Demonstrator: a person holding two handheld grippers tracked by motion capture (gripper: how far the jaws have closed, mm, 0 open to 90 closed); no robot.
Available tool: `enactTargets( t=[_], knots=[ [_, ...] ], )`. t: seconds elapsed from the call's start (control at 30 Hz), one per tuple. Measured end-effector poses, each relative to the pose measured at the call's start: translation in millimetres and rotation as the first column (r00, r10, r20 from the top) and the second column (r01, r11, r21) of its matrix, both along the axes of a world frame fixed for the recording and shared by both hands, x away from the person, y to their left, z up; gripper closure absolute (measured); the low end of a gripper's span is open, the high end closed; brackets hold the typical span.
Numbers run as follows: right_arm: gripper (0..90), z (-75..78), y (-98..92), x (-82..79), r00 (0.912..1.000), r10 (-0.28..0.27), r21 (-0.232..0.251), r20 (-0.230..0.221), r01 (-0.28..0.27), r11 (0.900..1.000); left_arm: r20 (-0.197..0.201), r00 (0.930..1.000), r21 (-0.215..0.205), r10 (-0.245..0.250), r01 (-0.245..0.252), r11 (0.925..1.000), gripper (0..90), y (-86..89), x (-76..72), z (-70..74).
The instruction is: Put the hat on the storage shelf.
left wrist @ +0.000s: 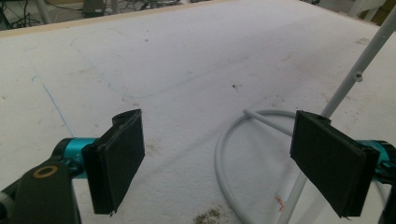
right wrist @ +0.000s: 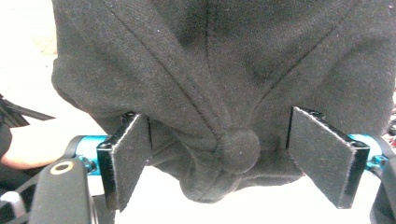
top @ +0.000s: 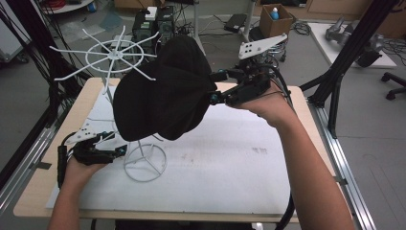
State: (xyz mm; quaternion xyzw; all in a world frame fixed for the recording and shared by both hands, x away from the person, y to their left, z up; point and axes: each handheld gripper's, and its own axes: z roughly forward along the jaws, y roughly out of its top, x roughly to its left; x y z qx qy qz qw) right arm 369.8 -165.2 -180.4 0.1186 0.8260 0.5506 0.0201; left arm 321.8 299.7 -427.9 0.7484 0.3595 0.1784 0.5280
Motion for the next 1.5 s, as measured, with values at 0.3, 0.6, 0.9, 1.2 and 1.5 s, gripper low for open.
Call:
enactTargets(
  t=[0.3, 0.6, 0.9, 1.2, 1.5],
  knots=[
    [16.5, -1.1, -4.0, -4.3, 0.9999, -0.012, -0.018, 0.011, 0.012, 1.0, 0.001, 1.0, -0.001, 0.001, -0.001, 1.0, 17.9, 0.1, -0.3, 0.3],
    [12.5, 0.4, -9.8, -6.7, 0.9993, -0.033, -0.005, 0.017, 0.033, 0.999, 0.0, 1.0, -0.001, 0.002, -0.002, 1.0, 17.9, 0.1, -0.3, 0.2],
    [11.9, 1.4, -16.3, -8.1, 0.9983, -0.049, 0.007, 0.032, 0.049, 0.999, 0.001, 1.0, -0.003, 0.002, -0.002, 1.0, 17.9, -0.2, -0.4, 0.4],
    [11.8, -4.9, -37.3, -10.1, 0.9939, -0.105, 0.038, 0.031, 0.104, 0.994, 0.004, 1.0, -0.006, 0.002, -0.002, 1.0, 17.9, 1.2, -0.8, 1.1],
    [11.2, -30.6, -70.7, -15.7, 0.9807, -0.195, 0.058, -0.011, 0.196, 0.979, 0.006, 1.0, 0.003, 0.004, -0.004, 1.0, 17.9, 1.9, -1.1, 2.4]
  ],
)
